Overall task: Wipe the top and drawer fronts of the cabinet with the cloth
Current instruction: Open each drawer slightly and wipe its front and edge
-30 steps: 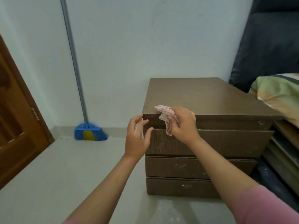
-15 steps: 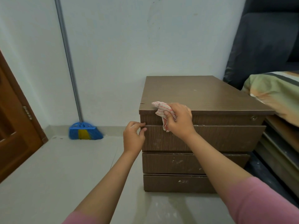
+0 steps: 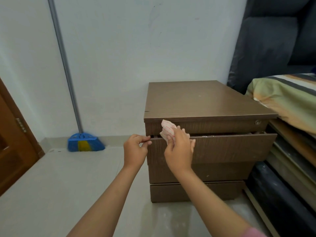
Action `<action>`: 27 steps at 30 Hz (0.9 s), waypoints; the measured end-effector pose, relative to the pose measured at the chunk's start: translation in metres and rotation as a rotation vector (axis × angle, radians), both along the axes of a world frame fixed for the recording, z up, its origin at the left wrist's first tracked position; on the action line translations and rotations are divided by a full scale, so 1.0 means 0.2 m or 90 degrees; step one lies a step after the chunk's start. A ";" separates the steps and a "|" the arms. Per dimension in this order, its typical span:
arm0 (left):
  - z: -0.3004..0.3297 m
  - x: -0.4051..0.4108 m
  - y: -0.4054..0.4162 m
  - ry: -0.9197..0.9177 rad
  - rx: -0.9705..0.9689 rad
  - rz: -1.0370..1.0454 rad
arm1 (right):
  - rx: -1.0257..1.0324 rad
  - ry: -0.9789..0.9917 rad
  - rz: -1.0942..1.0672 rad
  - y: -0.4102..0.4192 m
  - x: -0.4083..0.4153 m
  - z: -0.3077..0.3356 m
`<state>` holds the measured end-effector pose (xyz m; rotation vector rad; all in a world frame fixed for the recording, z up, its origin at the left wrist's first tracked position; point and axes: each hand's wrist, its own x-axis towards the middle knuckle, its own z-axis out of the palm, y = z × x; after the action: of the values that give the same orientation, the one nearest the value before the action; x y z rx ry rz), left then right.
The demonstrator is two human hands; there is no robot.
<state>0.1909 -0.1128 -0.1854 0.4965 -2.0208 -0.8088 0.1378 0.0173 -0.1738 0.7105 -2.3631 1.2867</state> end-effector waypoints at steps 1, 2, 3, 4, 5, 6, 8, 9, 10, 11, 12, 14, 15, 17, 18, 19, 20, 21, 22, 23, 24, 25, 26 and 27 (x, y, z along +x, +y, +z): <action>0.00 0.01 0.01 0.007 -0.002 -0.003 | 0.034 -0.031 -0.020 -0.04 0.01 -0.02; 0.00 0.02 0.01 0.012 -0.002 -0.005 | 0.065 -0.044 -0.044 -0.07 0.02 -0.05; 0.00 0.02 0.02 0.014 -0.001 -0.005 | 0.088 -0.047 -0.065 -0.09 0.04 -0.07; 0.00 0.02 0.02 0.013 0.001 -0.005 | 0.102 -0.049 -0.083 -0.11 0.05 -0.08; 0.00 0.02 0.03 0.013 0.002 -0.006 | 0.110 -0.055 -0.096 -0.12 0.06 -0.09; 0.00 0.02 0.03 0.014 0.002 -0.006 | 0.115 -0.062 -0.104 -0.12 0.06 -0.09; 0.00 0.02 0.04 0.015 0.002 -0.008 | 0.121 -0.069 -0.116 -0.11 0.05 -0.09; 0.00 0.02 0.04 0.014 0.003 -0.008 | 0.125 -0.069 -0.124 -0.10 0.04 -0.09; 0.00 0.02 0.04 0.014 0.005 -0.006 | 0.130 -0.067 -0.133 -0.08 0.03 -0.09; 0.00 0.02 0.04 0.013 0.007 -0.004 | 0.134 -0.063 -0.140 -0.06 0.01 -0.09; 0.00 0.02 0.04 0.014 0.009 -0.003 | 0.137 -0.058 -0.146 -0.04 0.00 -0.10; 0.00 0.03 0.04 0.014 0.012 -0.006 | 0.143 -0.049 -0.153 0.01 -0.04 -0.10; 0.01 0.03 0.05 0.014 0.014 -0.007 | 0.143 -0.045 -0.159 0.04 -0.06 -0.11; 0.01 0.03 0.05 0.016 0.016 -0.010 | 0.144 -0.039 -0.176 0.09 -0.10 -0.10; 0.01 0.04 0.05 0.017 0.016 -0.011 | 0.145 -0.038 -0.185 0.12 -0.12 -0.10; 0.01 0.04 0.06 0.016 0.016 -0.012 | 0.145 -0.040 -0.191 0.14 -0.13 -0.10; 0.01 0.04 0.06 0.016 0.016 -0.012 | 0.145 -0.044 -0.192 0.16 -0.15 -0.09; 0.01 0.04 0.06 0.017 0.016 -0.011 | 0.143 -0.050 -0.187 0.16 -0.16 -0.09; 0.01 0.03 0.06 0.018 0.015 -0.010 | 0.141 -0.056 -0.180 0.16 -0.16 -0.08; 0.02 0.03 0.06 0.019 0.014 -0.008 | 0.139 -0.062 -0.173 0.16 -0.17 -0.07; 0.02 0.03 0.07 0.020 0.012 -0.005 | 0.138 -0.068 -0.169 0.15 -0.17 -0.06; 0.01 0.03 0.07 0.021 0.011 -0.002 | 0.140 -0.070 -0.166 0.14 -0.17 -0.06; 0.01 0.03 0.07 0.023 0.010 -0.001 | 0.143 -0.068 -0.165 0.13 -0.16 -0.05; 0.01 0.03 0.07 0.024 0.009 0.000 | 0.142 -0.064 -0.164 0.12 -0.16 -0.05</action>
<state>0.1969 -0.0992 -0.1837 0.4858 -1.9811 -0.8275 0.1057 0.0422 -0.1845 0.3904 -2.6052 0.9821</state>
